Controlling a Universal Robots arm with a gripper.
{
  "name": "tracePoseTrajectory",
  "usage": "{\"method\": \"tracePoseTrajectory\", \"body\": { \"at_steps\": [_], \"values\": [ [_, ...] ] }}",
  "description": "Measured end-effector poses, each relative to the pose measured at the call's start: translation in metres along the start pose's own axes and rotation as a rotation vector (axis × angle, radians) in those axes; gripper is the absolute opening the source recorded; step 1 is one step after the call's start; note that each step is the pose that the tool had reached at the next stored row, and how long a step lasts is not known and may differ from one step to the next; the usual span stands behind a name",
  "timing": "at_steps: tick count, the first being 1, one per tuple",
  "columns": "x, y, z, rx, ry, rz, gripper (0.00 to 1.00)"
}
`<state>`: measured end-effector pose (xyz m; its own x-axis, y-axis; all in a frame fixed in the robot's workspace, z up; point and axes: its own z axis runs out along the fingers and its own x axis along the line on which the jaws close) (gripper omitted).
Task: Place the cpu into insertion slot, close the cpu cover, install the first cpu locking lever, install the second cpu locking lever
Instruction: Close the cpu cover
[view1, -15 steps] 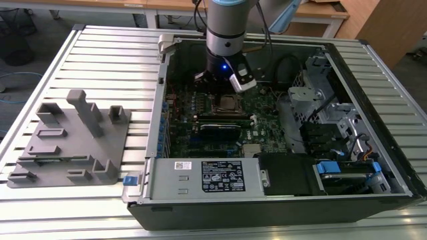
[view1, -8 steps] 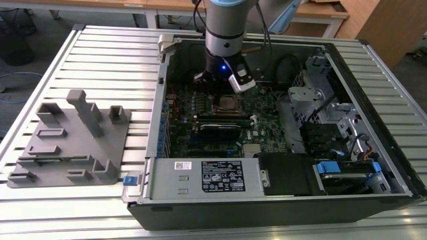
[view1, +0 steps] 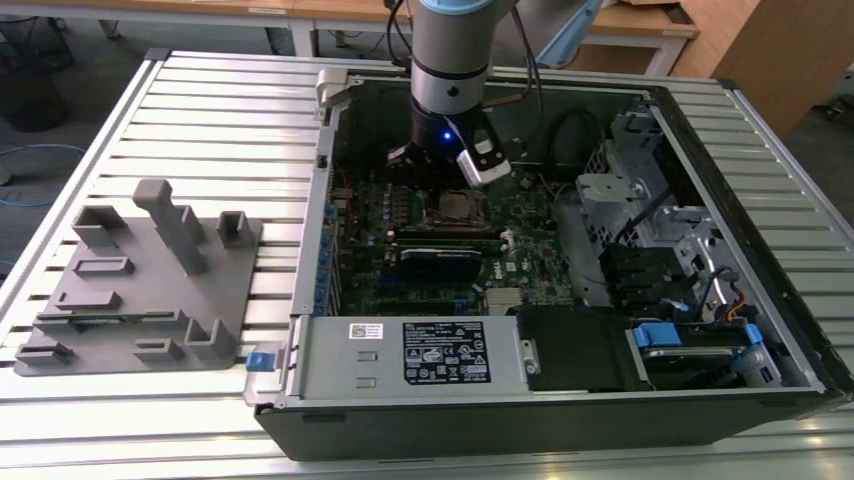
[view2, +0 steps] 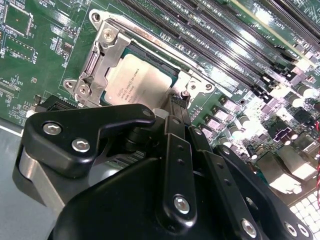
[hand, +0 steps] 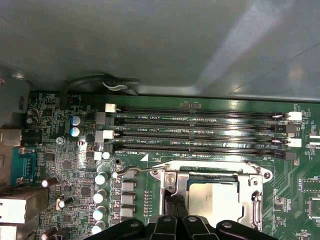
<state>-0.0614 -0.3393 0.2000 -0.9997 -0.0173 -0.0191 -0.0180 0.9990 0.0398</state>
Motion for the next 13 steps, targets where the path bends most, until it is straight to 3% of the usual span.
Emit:
{"method": "tracePoseTrajectory", "body": {
  "at_steps": [13],
  "values": [
    [0.0001, -0.0001, 0.0022, 0.0003, 0.0002, 0.0, 0.11]
  ]
}}
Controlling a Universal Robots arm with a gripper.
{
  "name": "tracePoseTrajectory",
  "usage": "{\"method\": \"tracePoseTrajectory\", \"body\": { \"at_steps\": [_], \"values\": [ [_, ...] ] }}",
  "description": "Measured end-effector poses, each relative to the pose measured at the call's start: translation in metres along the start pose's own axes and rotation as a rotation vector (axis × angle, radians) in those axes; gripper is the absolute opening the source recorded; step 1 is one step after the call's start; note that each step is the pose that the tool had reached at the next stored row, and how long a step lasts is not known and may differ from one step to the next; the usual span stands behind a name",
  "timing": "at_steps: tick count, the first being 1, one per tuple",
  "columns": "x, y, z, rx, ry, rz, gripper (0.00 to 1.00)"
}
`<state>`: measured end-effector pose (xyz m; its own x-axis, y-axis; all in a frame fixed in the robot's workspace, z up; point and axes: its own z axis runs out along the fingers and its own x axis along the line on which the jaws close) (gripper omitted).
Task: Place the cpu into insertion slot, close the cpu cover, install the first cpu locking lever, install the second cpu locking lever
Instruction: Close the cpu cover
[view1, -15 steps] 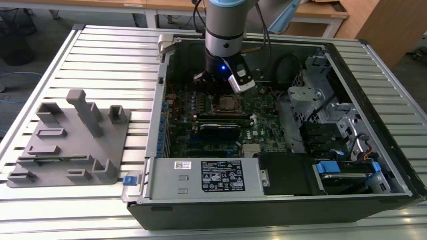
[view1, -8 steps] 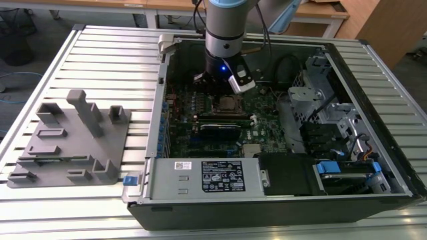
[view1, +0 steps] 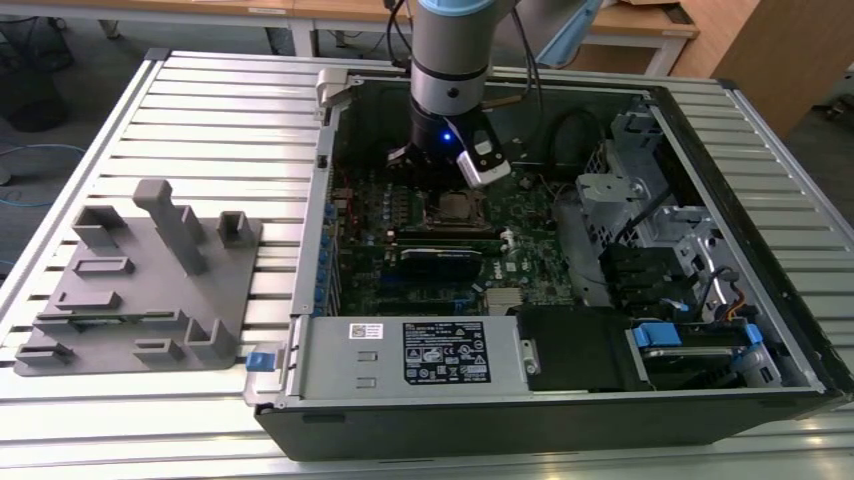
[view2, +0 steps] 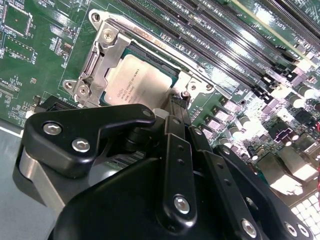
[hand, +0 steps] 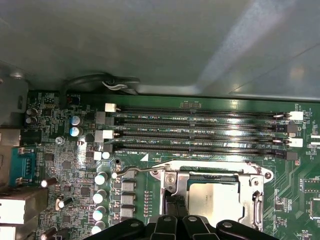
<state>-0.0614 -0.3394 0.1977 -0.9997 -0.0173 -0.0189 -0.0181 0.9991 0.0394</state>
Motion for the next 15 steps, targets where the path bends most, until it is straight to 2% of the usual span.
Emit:
{"method": "tracePoseTrajectory", "body": {
  "at_steps": [8, 15],
  "values": [
    [-0.0002, 0.0003, -0.0009, -0.0016, -0.001, 0.0, 0.11],
    [-0.0003, 0.0006, -0.0125, -0.0004, -0.0002, 0.0, 0.11]
  ]
}}
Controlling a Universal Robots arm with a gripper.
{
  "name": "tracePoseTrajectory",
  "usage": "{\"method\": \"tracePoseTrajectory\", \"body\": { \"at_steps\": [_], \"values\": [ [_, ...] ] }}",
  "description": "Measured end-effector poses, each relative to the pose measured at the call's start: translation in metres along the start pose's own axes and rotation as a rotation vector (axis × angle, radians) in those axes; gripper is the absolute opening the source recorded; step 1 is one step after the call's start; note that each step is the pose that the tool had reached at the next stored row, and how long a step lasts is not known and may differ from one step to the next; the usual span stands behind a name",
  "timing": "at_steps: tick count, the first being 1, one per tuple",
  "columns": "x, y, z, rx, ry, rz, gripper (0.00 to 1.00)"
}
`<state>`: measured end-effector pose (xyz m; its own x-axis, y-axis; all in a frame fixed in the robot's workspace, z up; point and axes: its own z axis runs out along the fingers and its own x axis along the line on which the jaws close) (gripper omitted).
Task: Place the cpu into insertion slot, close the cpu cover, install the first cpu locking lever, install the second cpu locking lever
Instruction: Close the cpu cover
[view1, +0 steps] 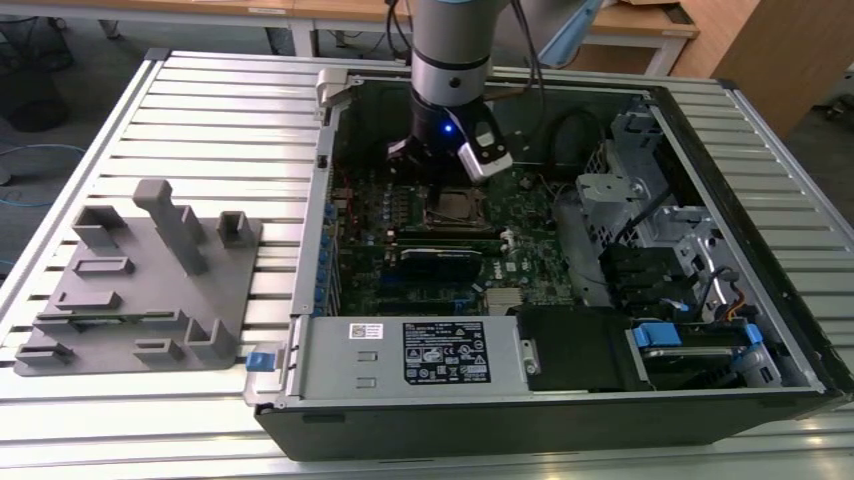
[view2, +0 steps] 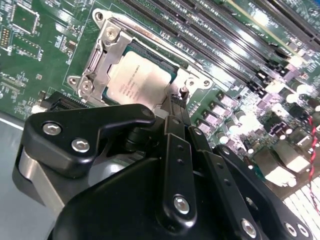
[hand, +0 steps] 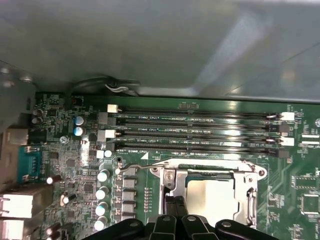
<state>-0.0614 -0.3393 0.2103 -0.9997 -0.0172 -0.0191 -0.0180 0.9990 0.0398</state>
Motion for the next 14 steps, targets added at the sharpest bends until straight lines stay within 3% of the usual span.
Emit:
{"method": "tracePoseTrajectory", "body": {
  "at_steps": [8, 14],
  "values": [
    [-0.0002, 0.0004, -0.0114, 0.0, -0.0004, 0.0, 0.11],
    [-0.0003, 0.0005, -0.0124, 0.0, -0.0005, 0.0, 0.11]
  ]
}}
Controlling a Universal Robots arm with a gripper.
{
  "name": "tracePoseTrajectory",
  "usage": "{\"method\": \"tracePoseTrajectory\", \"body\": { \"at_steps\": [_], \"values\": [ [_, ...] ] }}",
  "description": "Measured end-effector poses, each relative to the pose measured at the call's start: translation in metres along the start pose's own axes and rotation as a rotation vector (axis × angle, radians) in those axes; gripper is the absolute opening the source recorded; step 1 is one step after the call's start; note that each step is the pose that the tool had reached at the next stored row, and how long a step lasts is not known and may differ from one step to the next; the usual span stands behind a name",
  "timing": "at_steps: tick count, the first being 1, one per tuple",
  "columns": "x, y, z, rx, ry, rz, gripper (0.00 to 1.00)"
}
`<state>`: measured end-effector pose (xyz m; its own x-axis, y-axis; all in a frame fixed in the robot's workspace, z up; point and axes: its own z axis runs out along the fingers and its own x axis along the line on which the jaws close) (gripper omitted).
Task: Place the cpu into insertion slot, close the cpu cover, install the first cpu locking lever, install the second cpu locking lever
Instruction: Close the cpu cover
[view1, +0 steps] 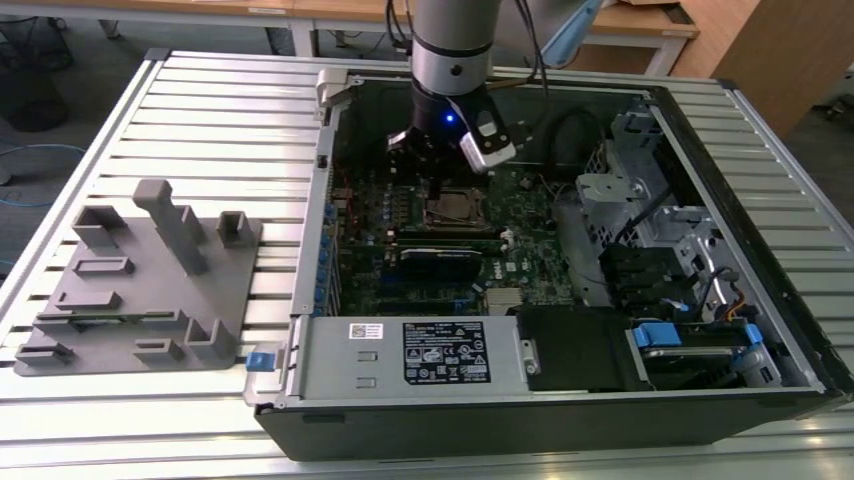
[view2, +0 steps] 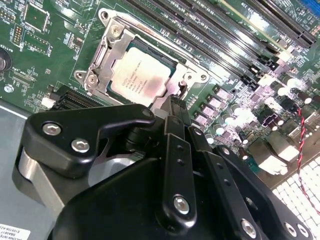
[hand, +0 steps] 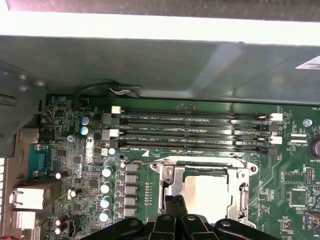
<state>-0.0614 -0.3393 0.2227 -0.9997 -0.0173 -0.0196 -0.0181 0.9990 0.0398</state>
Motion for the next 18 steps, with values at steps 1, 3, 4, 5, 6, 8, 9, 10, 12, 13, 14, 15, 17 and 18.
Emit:
{"method": "tracePoseTrajectory", "body": {
  "at_steps": [1, 3, 4, 5, 6, 8, 9, 10, 12, 13, 14, 15, 17, 18],
  "values": [
    [0.0, 0.0, -0.0001, 0.0, 0.0, 0.0, 0.11],
    [0.0, 0.0, -0.0001, 0.0001, -0.0009, 0.0, 0.11],
    [0.0, 0.0, 0.0, 0.0002, -0.0022, 0.0, 0.11],
    [-0.0001, 0.0, 0.0001, 0.0003, -0.0028, 0.0, 0.11],
    [-0.0006, 0.0, 0.0002, 0.0002, -0.0032, 0.0, 0.11],
    [-0.0033, -0.0001, 0.0005, 0.0, -0.0034, 0.0, 0.11],
    [-0.0053, -0.0001, 0.0006, 0.0002, -0.0034, 0.0, 0.11],
    [-0.0074, -0.0002, 0.0007, 0.0001, -0.0034, 0.0, 0.11],
    [-0.0101, -0.0003, 0.0011, 0.0, -0.0039, 0.0, 0.11],
    [-0.0109, -0.0003, 0.0012, 0.0, -0.0046, 0.0, 0.11],
    [-0.012, -0.0003, 0.0013, 0.0001, -0.005, 0.0, 0.11],
    [-0.0136, -0.0003, 0.0015, 0.0001, -0.005, 0.0, 0.11],
    [-0.0178, -0.0004, 0.0018, 0.0002, -0.0051, 0.0, 0.11],
    [-0.0201, -0.0004, 0.002, 0.0001, -0.0051, 0.0, 0.11]
  ]
}}
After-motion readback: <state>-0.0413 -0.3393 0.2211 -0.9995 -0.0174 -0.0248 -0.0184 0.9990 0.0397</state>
